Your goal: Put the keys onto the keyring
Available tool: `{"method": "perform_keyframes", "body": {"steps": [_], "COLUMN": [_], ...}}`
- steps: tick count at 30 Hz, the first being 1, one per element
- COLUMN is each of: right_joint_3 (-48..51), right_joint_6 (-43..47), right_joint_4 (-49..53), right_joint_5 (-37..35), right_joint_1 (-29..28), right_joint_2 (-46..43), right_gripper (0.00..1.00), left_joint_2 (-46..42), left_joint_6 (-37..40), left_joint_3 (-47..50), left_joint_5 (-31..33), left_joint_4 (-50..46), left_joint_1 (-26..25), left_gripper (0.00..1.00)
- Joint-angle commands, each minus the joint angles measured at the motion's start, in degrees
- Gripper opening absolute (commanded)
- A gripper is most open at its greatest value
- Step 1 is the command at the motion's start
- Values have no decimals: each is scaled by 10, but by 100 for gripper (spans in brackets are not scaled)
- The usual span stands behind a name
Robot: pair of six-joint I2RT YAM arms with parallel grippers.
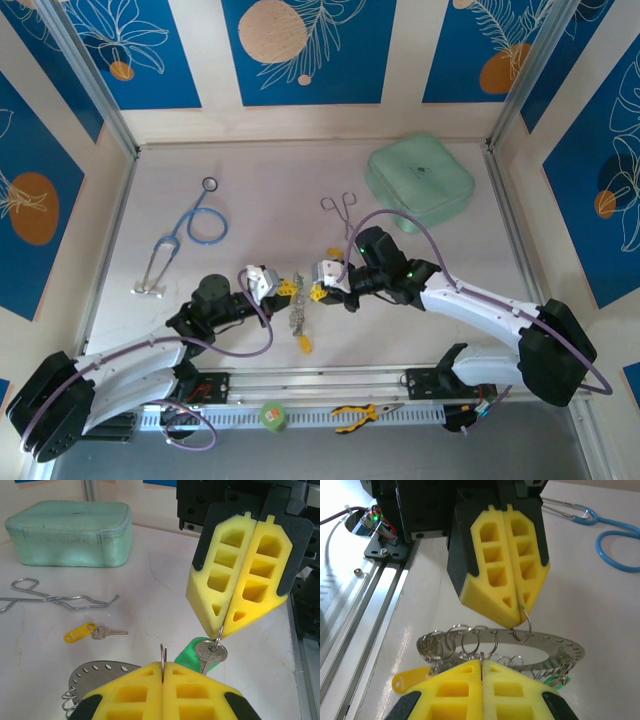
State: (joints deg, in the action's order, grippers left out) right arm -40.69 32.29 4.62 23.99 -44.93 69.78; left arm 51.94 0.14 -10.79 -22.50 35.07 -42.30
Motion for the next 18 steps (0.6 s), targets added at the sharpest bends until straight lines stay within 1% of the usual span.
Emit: {"method": "perform_keyframes", "body": {"steps": [1, 18], "right_joint_3": [-6, -19], "right_joint_6": [-22, -50], "right_joint_4": [-27, -70], "right_joint_5": [3, -27], "right_joint_1": [-6, -14], "right_joint_2": [6, 35], "right_gripper": [0, 0], "left_joint_2": [0, -1], "left_joint_6": [6, 18], "left_joint_3": [-15, -14], "left_joint_5": [-17, -19], "left_joint_4": [37, 29], "left_joint_1": [-6, -7], "left_gripper": [0, 0]}}
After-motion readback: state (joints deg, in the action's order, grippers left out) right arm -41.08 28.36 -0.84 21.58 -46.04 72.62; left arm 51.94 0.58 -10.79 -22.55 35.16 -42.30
